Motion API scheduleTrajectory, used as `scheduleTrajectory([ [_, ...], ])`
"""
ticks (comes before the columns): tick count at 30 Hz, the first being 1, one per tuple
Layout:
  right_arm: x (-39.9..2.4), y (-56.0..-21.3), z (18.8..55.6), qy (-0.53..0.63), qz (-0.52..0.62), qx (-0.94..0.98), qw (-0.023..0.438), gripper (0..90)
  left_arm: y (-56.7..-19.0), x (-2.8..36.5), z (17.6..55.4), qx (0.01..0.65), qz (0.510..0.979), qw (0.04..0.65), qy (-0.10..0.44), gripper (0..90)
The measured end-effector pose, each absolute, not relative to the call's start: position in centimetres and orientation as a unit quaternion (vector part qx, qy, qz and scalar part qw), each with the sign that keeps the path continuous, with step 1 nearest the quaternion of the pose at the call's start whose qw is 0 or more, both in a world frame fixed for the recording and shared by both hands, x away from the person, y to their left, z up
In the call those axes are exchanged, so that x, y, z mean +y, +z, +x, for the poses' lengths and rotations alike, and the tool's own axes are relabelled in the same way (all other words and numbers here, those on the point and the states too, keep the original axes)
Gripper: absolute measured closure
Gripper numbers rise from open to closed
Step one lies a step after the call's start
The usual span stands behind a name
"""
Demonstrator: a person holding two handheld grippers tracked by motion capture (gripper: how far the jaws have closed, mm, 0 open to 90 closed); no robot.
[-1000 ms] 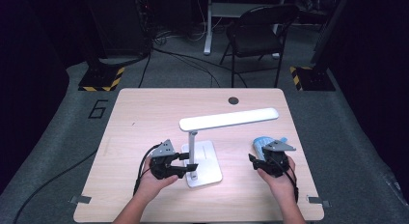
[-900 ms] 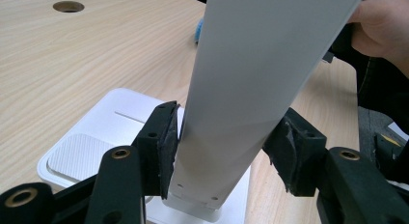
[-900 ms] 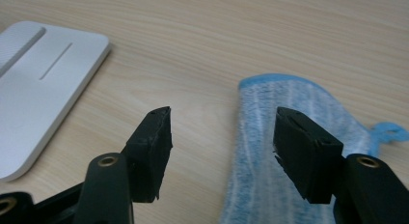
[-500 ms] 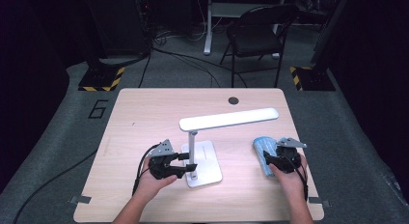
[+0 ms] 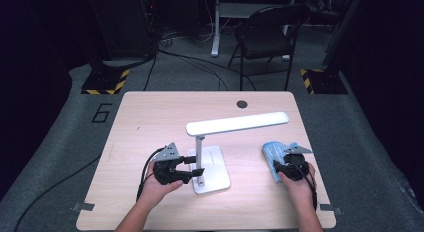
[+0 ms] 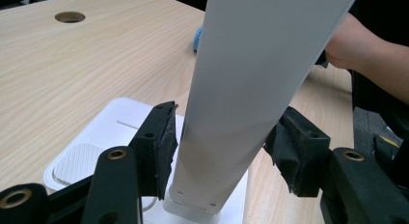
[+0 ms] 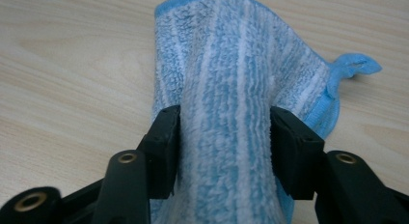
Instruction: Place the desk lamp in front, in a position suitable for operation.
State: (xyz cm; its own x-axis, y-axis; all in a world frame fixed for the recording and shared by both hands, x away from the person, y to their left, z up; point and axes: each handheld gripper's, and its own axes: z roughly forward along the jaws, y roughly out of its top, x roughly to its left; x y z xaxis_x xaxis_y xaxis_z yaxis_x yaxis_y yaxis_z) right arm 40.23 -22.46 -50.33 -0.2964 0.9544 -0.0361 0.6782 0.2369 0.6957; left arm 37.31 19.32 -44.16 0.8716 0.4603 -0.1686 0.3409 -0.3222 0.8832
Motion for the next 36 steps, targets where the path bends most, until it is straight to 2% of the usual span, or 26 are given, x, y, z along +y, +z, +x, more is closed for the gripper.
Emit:
scheduleTrajectory([
  [6, -22.3, -50.2, 40.1, 0.295, 0.543, 0.750, 0.233, 61.2, -43.3, 19.1, 37.4, 0.246, 0.804, 0.539, 0.055, 44.1],
  [10, -22.3, -50.2, 39.7, 0.307, 0.541, 0.747, 0.235, 63.8, -42.2, 18.9, 37.4, 0.238, 0.803, 0.542, 0.059, 43.2],
  [21, -21.4, -50.0, 39.1, 0.324, 0.526, 0.752, 0.228, 64.6, -40.2, 18.1, 37.4, 0.238, 0.809, 0.534, 0.064, 43.1],
  [23, -21.1, -49.9, 38.9, 0.328, 0.529, 0.751, 0.222, 64.7, -40.2, 18.1, 37.4, 0.237, 0.811, 0.530, 0.072, 48.3],
  [25, -21.0, -49.8, 38.7, 0.334, 0.519, 0.755, 0.220, 64.7, -40.2, 18.2, 37.3, 0.240, 0.810, 0.531, 0.065, 48.7],
  [30, -19.6, -49.5, 38.1, 0.342, 0.502, 0.765, 0.216, 64.7, -40.2, 18.2, 37.1, 0.236, 0.812, 0.528, 0.077, 49.3],
  [36, -16.1, -48.8, 37.2, 0.371, 0.458, 0.785, 0.190, 64.7, -40.2, 18.4, 36.9, 0.237, 0.811, 0.530, 0.070, 49.2],
])
